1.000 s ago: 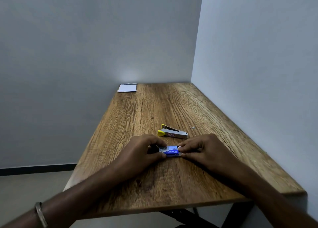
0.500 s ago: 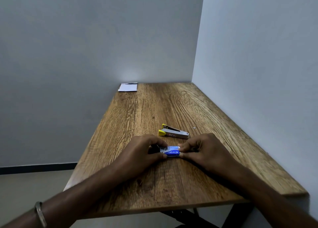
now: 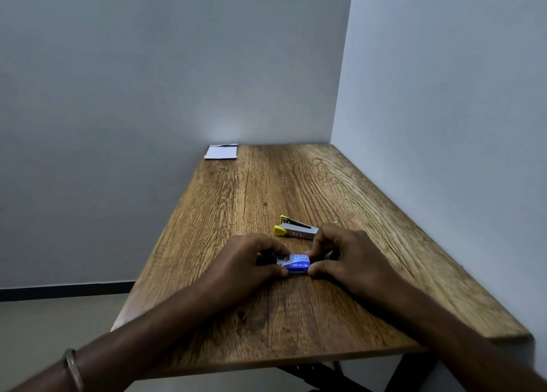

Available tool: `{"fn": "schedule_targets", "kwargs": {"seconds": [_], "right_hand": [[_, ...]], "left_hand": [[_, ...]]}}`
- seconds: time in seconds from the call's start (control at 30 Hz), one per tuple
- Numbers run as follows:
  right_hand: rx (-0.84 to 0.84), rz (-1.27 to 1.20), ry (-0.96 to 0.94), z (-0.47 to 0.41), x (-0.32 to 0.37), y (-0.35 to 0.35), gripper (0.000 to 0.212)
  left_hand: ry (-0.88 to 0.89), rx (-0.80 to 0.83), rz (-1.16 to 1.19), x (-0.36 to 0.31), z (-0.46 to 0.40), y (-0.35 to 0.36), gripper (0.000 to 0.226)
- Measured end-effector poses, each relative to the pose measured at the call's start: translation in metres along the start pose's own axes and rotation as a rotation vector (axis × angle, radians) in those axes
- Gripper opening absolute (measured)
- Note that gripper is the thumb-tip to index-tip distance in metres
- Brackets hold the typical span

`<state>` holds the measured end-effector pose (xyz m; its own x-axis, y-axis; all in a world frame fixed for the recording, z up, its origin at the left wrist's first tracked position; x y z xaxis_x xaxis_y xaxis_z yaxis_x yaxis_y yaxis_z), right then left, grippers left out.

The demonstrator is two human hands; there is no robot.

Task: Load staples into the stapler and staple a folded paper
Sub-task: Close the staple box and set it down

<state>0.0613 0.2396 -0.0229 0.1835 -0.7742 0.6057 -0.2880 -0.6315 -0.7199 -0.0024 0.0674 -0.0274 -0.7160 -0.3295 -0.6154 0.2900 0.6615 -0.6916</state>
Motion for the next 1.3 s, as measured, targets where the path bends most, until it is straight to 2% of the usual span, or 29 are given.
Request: {"fn": "schedule_targets", "kwargs": {"seconds": [0.2,0.43,0.67,0.8,0.9,1.07,1.3], "right_hand": [[0.058,-0.081,0.011,0.009,0.001,0.002,0.027],[0.02,-0.023,-0.046,0.009,0.01,0.002,0.027],[-0.167,0.086,-0.071,-0.026,0.011,-0.029,0.022],[-0.252,0.121,-0.055,-0.047,0.002,-0.037,0.023],[-0.249,0.125,0.011,-0.051,-0.013,-0.026,0.019],[-0.133,0.049,0.08,-0.053,-0.037,-0.01,0.008],[-0.202,0.007,0.029,-0.049,-0.033,-0.018,0.013]], "left_hand": [[-0.019,0.013,0.043,-0.001,0.002,-0.001,0.035],[0.053,0.011,-0.022,-0.004,-0.001,0.0,0.032],[0.098,-0.096,-0.142,-0.014,-0.053,-0.021,0.03],[0.115,-0.101,-0.236,-0.012,-0.084,-0.022,0.03],[0.096,-0.068,-0.273,0.0,-0.094,-0.011,0.03],[-0.016,0.019,-0.168,0.029,-0.094,0.009,0.029],[0.019,-0.013,-0.05,0.028,-0.09,0.004,0.031]]}}
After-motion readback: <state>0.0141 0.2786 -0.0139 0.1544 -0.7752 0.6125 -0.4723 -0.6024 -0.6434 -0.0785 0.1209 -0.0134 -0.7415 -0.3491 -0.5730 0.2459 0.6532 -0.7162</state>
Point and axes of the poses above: each hand's wrist, its own z-axis away from the middle knuckle, its own y-axis out of the palm, x = y × z, the point moved 7 cm from there along -z, towards the middle knuckle, and after that the axes turned 1 degree about z, right-handed, at the moved point
